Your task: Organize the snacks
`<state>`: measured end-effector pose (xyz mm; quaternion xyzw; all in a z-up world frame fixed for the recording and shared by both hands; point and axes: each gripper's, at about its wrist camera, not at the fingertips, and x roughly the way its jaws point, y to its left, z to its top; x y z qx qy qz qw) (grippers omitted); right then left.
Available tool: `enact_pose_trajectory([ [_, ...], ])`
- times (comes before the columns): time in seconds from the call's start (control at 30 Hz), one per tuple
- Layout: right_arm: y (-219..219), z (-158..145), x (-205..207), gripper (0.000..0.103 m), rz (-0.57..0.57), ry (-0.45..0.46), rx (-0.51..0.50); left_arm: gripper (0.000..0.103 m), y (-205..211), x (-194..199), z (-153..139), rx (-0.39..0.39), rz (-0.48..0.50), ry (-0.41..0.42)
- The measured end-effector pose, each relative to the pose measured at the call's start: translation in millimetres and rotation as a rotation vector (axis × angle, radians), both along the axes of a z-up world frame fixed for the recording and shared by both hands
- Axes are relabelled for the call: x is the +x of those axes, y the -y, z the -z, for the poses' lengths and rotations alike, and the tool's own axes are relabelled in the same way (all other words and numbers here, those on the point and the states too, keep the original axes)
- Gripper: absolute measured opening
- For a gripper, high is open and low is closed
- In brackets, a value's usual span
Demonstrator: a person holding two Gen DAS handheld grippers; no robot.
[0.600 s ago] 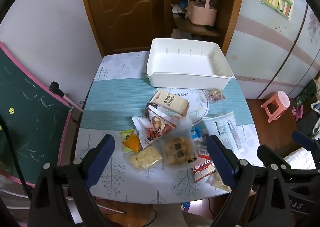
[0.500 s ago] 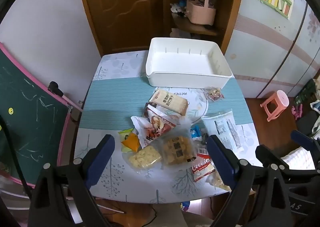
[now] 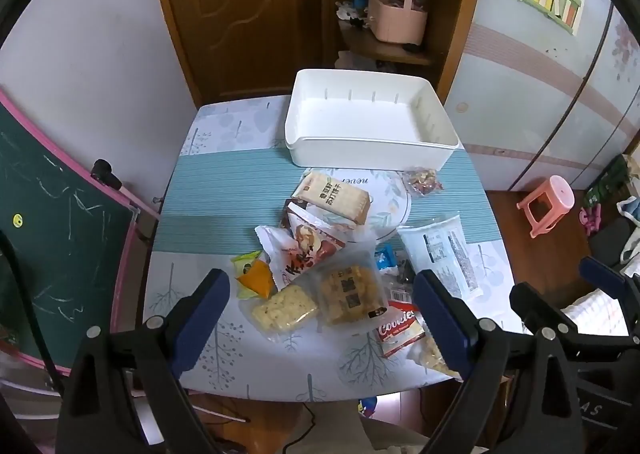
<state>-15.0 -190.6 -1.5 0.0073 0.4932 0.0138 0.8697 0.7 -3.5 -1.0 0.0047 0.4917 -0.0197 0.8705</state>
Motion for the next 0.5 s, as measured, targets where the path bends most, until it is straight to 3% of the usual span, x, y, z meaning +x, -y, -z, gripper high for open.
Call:
enact_pose_trajectory([
  [0.23, 2.0, -0.1, -3.2, 0.092, 0.001, -0.005, 0.013, 0.093, 2.8, -3.3, -3.1, 0.002, 0.011, 0.010],
  [0.5, 3.7, 0.7, -7.9, 0.089, -0.004, 0.002, 0.025, 0.093, 6.5, -4.2, -1.5, 0.001, 0.012, 0.009],
])
